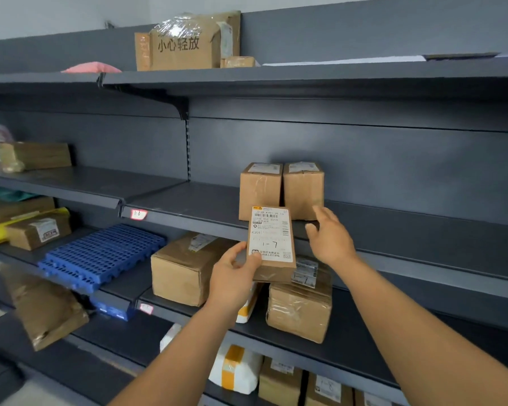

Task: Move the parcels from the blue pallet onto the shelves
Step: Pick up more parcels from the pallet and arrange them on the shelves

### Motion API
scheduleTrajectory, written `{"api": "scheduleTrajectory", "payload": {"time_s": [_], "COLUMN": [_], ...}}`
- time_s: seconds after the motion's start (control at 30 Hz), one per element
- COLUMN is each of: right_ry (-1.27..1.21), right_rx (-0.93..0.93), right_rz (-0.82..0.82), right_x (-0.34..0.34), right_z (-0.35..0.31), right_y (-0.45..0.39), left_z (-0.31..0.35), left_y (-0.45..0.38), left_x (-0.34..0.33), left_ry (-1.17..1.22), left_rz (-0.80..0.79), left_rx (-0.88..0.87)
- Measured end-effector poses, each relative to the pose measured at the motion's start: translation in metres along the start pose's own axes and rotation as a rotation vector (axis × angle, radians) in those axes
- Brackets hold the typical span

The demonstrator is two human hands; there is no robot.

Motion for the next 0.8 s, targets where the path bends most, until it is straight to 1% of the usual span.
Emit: {"api": "scheduleTrajectory", "payload": {"time_s": [0.13,0.23,0.33,0.43,0.53,0.67,0.8], "right_ry": [-0.211,-0.381,-0.443,-0.403,-0.340,-0.247,-0.200], "right_rx": [-0.030,0.008,-0.001,-0.065,-0.122,-0.198,-0.322], "right_rz": [0.042,0.000,0.003,0.022,0.017,-0.011,-0.041], "right_x": [0.012,0.013,0.018,0.021,0.024,0.021,0.010], "right_z": [-0.007,-0.013,-0.005,0.019,0.046,0.084,0.131], "right_y": [0.047,0.092,0.132,0.160,0.185,0.212,0.225], "left_z": [-0.007,-0.012,-0.021,-0.035,-0.055,-0.084,-0.109], "left_y": [0.011,0.028,0.044,0.060,0.078,0.098,0.111], "left_x": [-0.011,-0.025,-0.039,-0.052,-0.066,-0.094,-0.134], "left_ry": [0.015,0.048,0.012,-0.064,-0.092,-0.158,-0.242], "left_rz": [-0.040,-0.105,-0.167,-0.219,-0.275,-0.406,-0.532], "left_rx": [0.009,0.012,-0.015,-0.056,-0.054,-0.027,-0.015]}}
Point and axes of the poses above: each hand's wrist, its own y-axis away from the middle knuckle, its own x-axis out of the back of the hand, z = x × y, the point moved 10 cm from there along -y, towards the middle knuckle, and after that the axes turned 5 degrees about z, right-handed, at the moved point
